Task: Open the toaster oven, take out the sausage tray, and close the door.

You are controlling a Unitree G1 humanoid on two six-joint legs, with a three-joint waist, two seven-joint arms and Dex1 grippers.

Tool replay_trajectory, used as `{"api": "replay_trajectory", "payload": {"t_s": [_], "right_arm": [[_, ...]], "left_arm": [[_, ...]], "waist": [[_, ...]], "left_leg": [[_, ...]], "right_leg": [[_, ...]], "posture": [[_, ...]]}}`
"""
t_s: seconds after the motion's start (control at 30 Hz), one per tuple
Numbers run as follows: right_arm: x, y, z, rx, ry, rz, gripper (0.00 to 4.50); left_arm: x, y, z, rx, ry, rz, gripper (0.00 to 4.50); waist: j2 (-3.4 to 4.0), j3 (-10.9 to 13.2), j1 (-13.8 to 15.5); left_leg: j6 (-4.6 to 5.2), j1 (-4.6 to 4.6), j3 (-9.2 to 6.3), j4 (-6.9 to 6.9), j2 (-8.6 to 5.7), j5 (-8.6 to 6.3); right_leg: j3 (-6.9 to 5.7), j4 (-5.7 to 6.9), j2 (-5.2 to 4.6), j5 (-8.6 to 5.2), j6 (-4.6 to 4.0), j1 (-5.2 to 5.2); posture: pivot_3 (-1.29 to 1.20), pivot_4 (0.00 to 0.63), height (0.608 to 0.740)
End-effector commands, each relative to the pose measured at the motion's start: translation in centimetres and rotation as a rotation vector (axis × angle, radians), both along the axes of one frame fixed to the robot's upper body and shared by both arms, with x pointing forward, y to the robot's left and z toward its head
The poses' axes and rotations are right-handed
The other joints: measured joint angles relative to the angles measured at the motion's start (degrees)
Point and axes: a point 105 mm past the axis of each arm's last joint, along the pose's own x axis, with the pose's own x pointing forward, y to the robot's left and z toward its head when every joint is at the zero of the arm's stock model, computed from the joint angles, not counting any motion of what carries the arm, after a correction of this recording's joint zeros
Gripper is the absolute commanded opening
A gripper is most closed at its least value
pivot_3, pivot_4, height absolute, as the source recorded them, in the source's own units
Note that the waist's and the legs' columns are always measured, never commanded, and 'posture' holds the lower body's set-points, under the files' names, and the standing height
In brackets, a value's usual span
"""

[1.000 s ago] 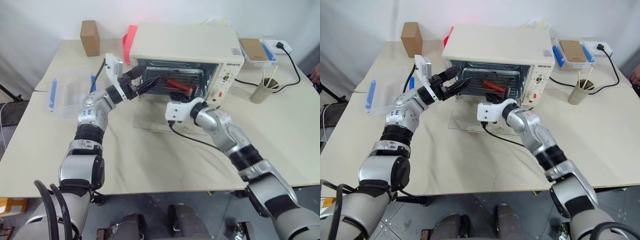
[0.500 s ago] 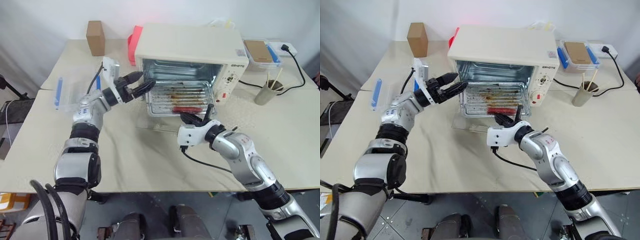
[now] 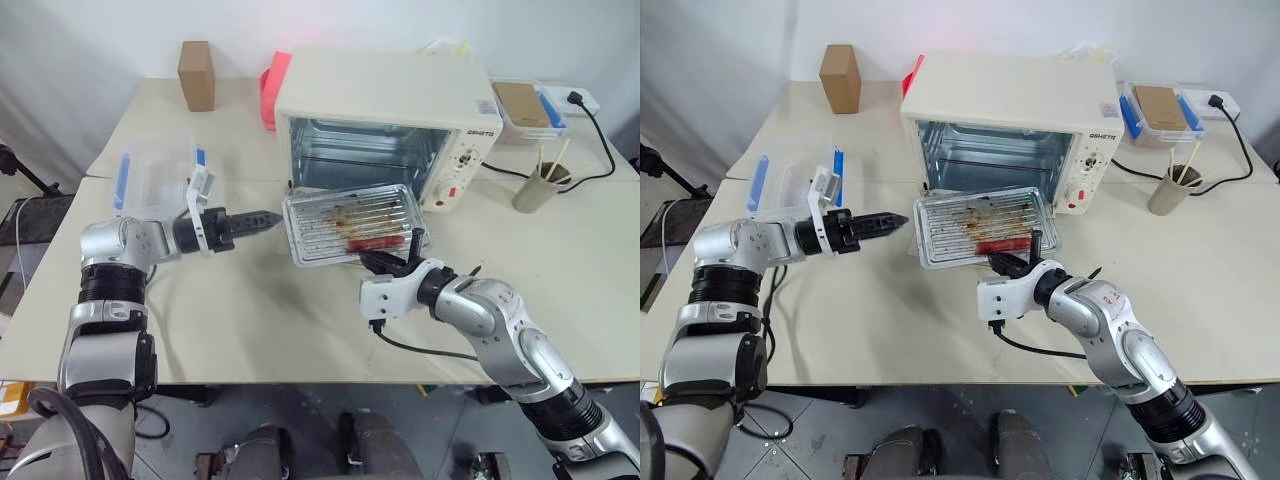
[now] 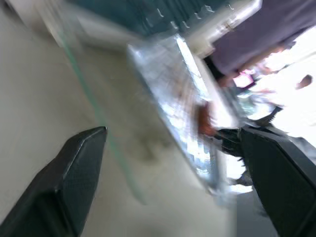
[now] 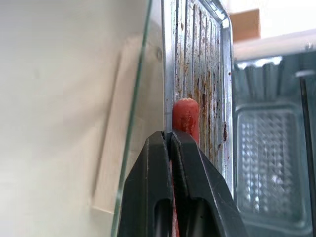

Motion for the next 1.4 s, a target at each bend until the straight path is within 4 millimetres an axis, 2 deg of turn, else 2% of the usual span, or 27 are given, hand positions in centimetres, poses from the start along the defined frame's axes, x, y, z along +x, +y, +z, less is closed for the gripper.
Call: {"api": "replay_trajectory", "payload": {"t_s": [0.03, 0.2, 0.27, 0.33, 0.7, 0.77, 0.83, 0.93, 1.07, 1.1, 1.13, 1.2, 1.3, 1.4], "right_arm": [[-0.7, 0.6, 2.2, 0.014, -0.071, 0.054, 0.02], [-0.5, 0.9, 2.3, 0.014, -0.068, 0.068, 0.02], [-0.5, 1.3, 2.4, 0.014, -0.071, 0.080, 0.00], [-0.7, 1.5, 2.4, 0.016, -0.068, 0.092, 0.00], [-1.0, 1.8, 2.0, 0.031, -0.021, 0.121, 0.00], [-1.2, 1.7, 1.8, 0.012, -0.001, 0.130, 0.00], [-1.5, 1.7, 1.7, 0.096, 0.092, 0.127, 0.00], [-1.7, 1.6, 1.9, 0.065, 0.089, 0.143, 0.66], [-2.5, 0.7, 2.4, 0.087, 0.112, 0.169, 1.99], [-2.8, 0.5, 2.4, 0.109, 0.131, 0.179, 2.15], [-3.1, 0.2, 2.5, 0.151, 0.157, 0.181, 2.58], [-3.6, -0.7, 2.8, 0.244, 0.224, 0.185, 3.15], [-4.1, -3.0, 3.5, 0.390, 0.270, 0.178, 3.15], [-4.6, -5.8, 3.2, 0.565, 0.385, 0.155, 2.13]], "left_arm": [[-1.0, -0.9, 1.4, -0.086, 0.032, -0.022, 4.50], [-1.8, -1.8, 0.7, -0.111, 0.109, -0.018, 4.50], [-1.7, -2.1, 0.7, -0.139, 0.130, 0.004, 4.11], [-1.7, -2.3, 0.7, -0.165, 0.147, 0.015, 3.61], [-1.8, -2.7, 0.1, -0.244, 0.223, 0.071, 0.12], [-1.9, -2.8, 0.0, -0.256, 0.231, 0.069, 0.02], [-2.2, -2.7, -0.4, -0.244, 0.239, 0.064, 0.02], [-2.1, -2.1, -0.7, -0.275, 0.288, 0.074, 0.00], [-2.3, -1.1, -0.7, -0.324, 0.336, 0.070, 0.00], [-2.4, -0.8, -0.8, -0.328, 0.344, 0.078, 0.00], [-2.5, -0.3, -1.0, -0.328, 0.351, 0.087, 0.00], [-2.9, 0.6, -1.3, -0.327, 0.363, 0.109, 0.00], [-4.1, 2.7, -1.7, -0.339, 0.362, 0.144, 0.00], [-5.7, 5.5, -2.1, -0.346, 0.348, 0.212, 0.00]], "waist": [[0.00, 0.0, 0.3], [0.00, 0.0, 0.4], [-0.01, 0.0, 0.4], [-0.01, 0.0, 0.5], [-0.02, 0.0, 0.5], [-0.03, 0.0, 0.5], [-0.03, 0.0, 0.5], [-0.04, 0.0, 0.5], [-0.05, 0.0, 0.5], [-0.05, 0.0, 0.6], [-0.05, 0.0, 0.6], [-0.05, 0.0, 0.5], [-0.05, 0.0, 0.4], [-0.06, 0.0, 0.5]], "left_leg": [[0.00, 0.01, 0.00, 0.01, 0.00, 0.00], [0.00, 0.03, 0.02, 0.03, -0.02, 0.00], [0.00, 0.06, 0.03, 0.02, -0.01, 0.00], [-0.01, 0.06, 0.02, 0.04, -0.02, 0.01], [-0.02, 0.08, 0.03, 0.04, -0.06, 0.01], [-0.03, 0.10, 0.03, 0.04, -0.06, 0.01], [-0.03, 0.10, 0.03, 0.04, -0.07, 0.01], [-0.04, 0.12, 0.02, 0.04, -0.07, 0.02], [-0.05, 0.14, 0.01, 0.04, -0.08, 0.02], [-0.05, 0.16, 0.00, 0.04, -0.08, 0.02], [-0.05, 0.16, 0.00, 0.04, -0.08, 0.02], [-0.05, 0.18, -0.01, 0.03, -0.08, 0.02], [-0.05, 0.20, -0.01, 0.02, -0.07, 0.02], [-0.05, 0.23, -0.03, 0.02, -0.06, 0.02]], "right_leg": [[0.02, 0.00, 0.00, 0.00, 0.00, 0.00], [0.03, 0.01, -0.01, 0.00, 0.00, 0.00], [0.04, 0.03, 0.00, 0.00, 0.00, 0.00], [0.03, 0.01, 0.00, 0.00, 0.00, 0.00], [0.05, 0.03, -0.01, 0.00, 0.00, 0.00], [0.05, 0.02, 0.00, 0.00, 0.00, 0.00], [0.06, 0.02, -0.01, 0.00, 0.00, 0.00], [0.06, 0.04, -0.01, 0.00, 0.00, 0.01], [0.06, 0.05, -0.04, 0.00, 0.00, 0.01], [0.06, 0.06, -0.04, 0.00, 0.00, 0.02], [0.06, 0.06, -0.05, 0.00, 0.00, 0.02], [0.05, 0.07, -0.05, 0.00, 0.00, 0.03], [0.07, 0.09, -0.05, 0.00, 0.00, 0.03], [0.08, 0.08, -0.05, 0.00, 0.00, 0.07]], "posture": [[0.00, 0.150, 0.740], [0.00, 0.150, 0.740], [0.00, 0.150, 0.740], [0.00, 0.150, 0.740], [0.00, 0.150, 0.740], [0.00, 0.150, 0.740], [0.00, 0.150, 0.740], [0.00, 0.150, 0.740], [0.00, 0.150, 0.740], [0.00, 0.150, 0.740], [0.00, 0.150, 0.740], [0.00, 0.150, 0.740], [0.00, 0.150, 0.740], [0.00, 0.150, 0.740]]}}
